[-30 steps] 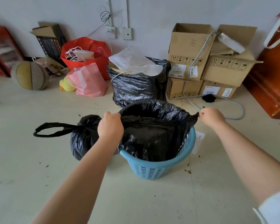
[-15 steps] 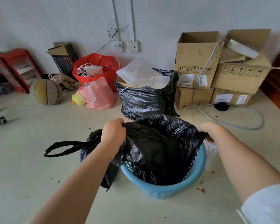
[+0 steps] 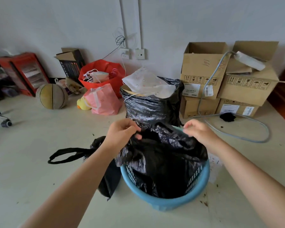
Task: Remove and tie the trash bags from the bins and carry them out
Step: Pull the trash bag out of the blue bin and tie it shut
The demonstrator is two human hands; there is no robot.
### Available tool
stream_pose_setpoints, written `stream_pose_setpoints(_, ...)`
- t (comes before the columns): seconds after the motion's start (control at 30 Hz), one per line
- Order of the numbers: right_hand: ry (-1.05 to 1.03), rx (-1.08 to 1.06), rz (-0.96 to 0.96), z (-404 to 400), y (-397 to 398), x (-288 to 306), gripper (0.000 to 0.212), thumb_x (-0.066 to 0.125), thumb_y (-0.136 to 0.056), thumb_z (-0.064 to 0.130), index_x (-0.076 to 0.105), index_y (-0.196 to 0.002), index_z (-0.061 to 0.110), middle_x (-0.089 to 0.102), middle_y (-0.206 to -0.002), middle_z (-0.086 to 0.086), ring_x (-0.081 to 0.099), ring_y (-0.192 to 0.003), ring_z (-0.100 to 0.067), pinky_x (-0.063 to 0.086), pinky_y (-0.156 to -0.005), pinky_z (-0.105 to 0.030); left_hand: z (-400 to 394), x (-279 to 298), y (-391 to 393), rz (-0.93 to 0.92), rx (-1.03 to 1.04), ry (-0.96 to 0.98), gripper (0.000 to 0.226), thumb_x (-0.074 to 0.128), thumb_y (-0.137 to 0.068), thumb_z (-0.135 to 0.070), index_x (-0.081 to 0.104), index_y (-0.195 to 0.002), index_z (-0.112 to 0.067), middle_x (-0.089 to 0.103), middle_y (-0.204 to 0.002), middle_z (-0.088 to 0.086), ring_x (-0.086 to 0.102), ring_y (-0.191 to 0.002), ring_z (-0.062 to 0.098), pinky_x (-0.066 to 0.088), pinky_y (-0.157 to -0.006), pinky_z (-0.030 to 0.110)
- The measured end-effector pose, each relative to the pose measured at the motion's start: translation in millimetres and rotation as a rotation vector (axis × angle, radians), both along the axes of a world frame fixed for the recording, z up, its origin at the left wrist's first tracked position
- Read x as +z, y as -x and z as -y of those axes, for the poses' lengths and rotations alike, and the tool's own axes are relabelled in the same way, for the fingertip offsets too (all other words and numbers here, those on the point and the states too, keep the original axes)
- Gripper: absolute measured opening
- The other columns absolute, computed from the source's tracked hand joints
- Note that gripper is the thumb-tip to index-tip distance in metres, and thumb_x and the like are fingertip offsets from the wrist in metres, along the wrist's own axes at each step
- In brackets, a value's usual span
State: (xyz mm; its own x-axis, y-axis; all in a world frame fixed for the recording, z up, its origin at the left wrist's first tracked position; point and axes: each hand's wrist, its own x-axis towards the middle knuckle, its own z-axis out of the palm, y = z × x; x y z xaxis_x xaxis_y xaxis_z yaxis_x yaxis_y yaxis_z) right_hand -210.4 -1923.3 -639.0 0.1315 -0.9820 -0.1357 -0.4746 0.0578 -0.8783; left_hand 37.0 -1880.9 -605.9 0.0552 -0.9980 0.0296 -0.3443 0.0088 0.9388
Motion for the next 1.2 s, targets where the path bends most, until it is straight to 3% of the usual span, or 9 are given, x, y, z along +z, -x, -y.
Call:
stream_pose_setpoints(0.13,0.002,0.255,-0.853,-2.8,-6.0,-5.2,0.071,0.053,-0.077,0.062,0.038,-0.133,0.022,0.052,-0.127,-0.002,0.053,-0.111,-0.021,0.043,-0.076,-0.029,-8.6,-23.0,-15.4,0.29,0.05,-0.28,0.021,0.067,-0.078,-0.013,0.05,-0.09,-0.017,0.059,-0.048,-0.005,0.045,-0.037,0.004,0.035,-0.039,0.014)
stream_pose_setpoints(0.23,0.287,0.292,-1.14,5.4,-36.0,-6.2,0.066,0.055,-0.077,0.059,0.042,-0.129,0.02,0.05,-0.123,-0.007,0.046,-0.116,-0.028,0.043,-0.087,-0.036,-17.3,-27.9,-23.4,0.538,0.039,-0.409,0.028,0.065,-0.078,-0.012,0.039,-0.088,-0.013,0.054,-0.065,-0.001,0.055,-0.054,0.012,0.041,-0.047,0.018)
stream_pose_setpoints(0.4,0.162,0.205,-1.081,27.0,-82.5,-0.8,0.01,0.048,-0.093,0.016,0.051,-0.086,0.008,0.044,-0.067,-0.001,0.049,-0.08,-0.026,0.038,-0.095,-0.042,-28.2,-19.2,-35.1,1.03,0.023,-0.519,0.026,0.043,-0.089,-0.007,0.054,-0.11,0.004,0.062,-0.114,0.018,0.06,-0.106,0.03,0.05,-0.08,0.032)
stream_pose_setpoints(0.47,0.176,0.194,-1.106,31.9,-89.9,0.6,0.034,0.043,-0.095,0.016,0.04,-0.061,0.014,0.038,-0.061,0.0,0.052,-0.08,-0.027,0.04,-0.089,-0.04,-36.1,-22.2,-47.4,1.048,0.025,-0.566,0.027,0.042,-0.09,-0.005,0.058,-0.111,0.004,0.063,-0.116,0.017,0.063,-0.101,0.028,0.049,-0.076,0.029)
stream_pose_setpoints(0.6,0.324,0.175,-0.79,41.9,-89.2,17.7,0.045,0.037,-0.097,0.027,0.027,-0.055,0.014,0.032,-0.056,-0.002,0.035,-0.051,-0.018,0.025,-0.047,-0.03,-36.6,-17.1,-58.4,0.981,0.052,-0.477,0.025,0.043,-0.092,-0.008,0.061,-0.107,0.002,0.064,-0.111,0.016,0.063,-0.084,0.025,0.046,-0.073,0.028)
stream_pose_setpoints(0.73,0.584,0.049,-0.6,46.4,-90.8,67.4,0.044,0.037,-0.097,0.024,0.03,-0.055,0.012,0.03,-0.061,-0.001,0.039,-0.065,-0.023,0.025,-0.054,-0.032,-25.0,19.4,-50.5,0.857,0.216,-0.094,0.028,0.047,-0.088,0.0,0.057,-0.113,-0.002,0.054,-0.115,0.016,0.055,-0.104,0.031,0.039,-0.077,0.028)
stream_pose_setpoints(0.8,0.672,0.037,-0.548,44.8,-96.2,91.9,0.039,0.038,-0.096,0.021,0.038,-0.059,0.009,0.03,-0.064,0.001,0.038,-0.074,-0.021,0.024,-0.063,-0.03,-23.8,42.6,-45.7,1.023,0.25,-0.028,0.035,0.044,-0.087,0.005,0.05,-0.121,-0.002,0.048,-0.122,0.015,0.055,-0.102,0.031,0.041,-0.074,0.03)
stream_pose_setpoints(0.97,0.878,-0.036,-0.276,27.5,-130.5,157.2,0.048,0.04,-0.095,0.013,0.016,-0.056,0.027,0.022,-0.065,0.013,0.034,-0.075,-0.018,0.014,-0.059,-0.022,-26.4,106.1,-56.8,1.364,0.369,0.028,0.037,0.044,-0.088,0.005,0.046,-0.124,0.0,0.05,-0.126,0.018,0.058,-0.11,0.029,0.051,-0.082,0.031)
stream_pose_setpoints(1.2,1.001,-0.009,-0.047,-1.8,-196.2,285.7,0.041,0.04,-0.095,0.013,0.026,-0.056,0.016,0.032,-0.059,0.002,0.036,-0.07,-0.021,0.014,-0.056,-0.025,-35.1,229.4,-103.7,0.64,0.724,0.304,0.024,0.039,-0.088,-0.003,0.056,-0.104,0.0,0.062,-0.107,0.024,0.057,-0.099,0.039,0.043,-0.072,0.037)
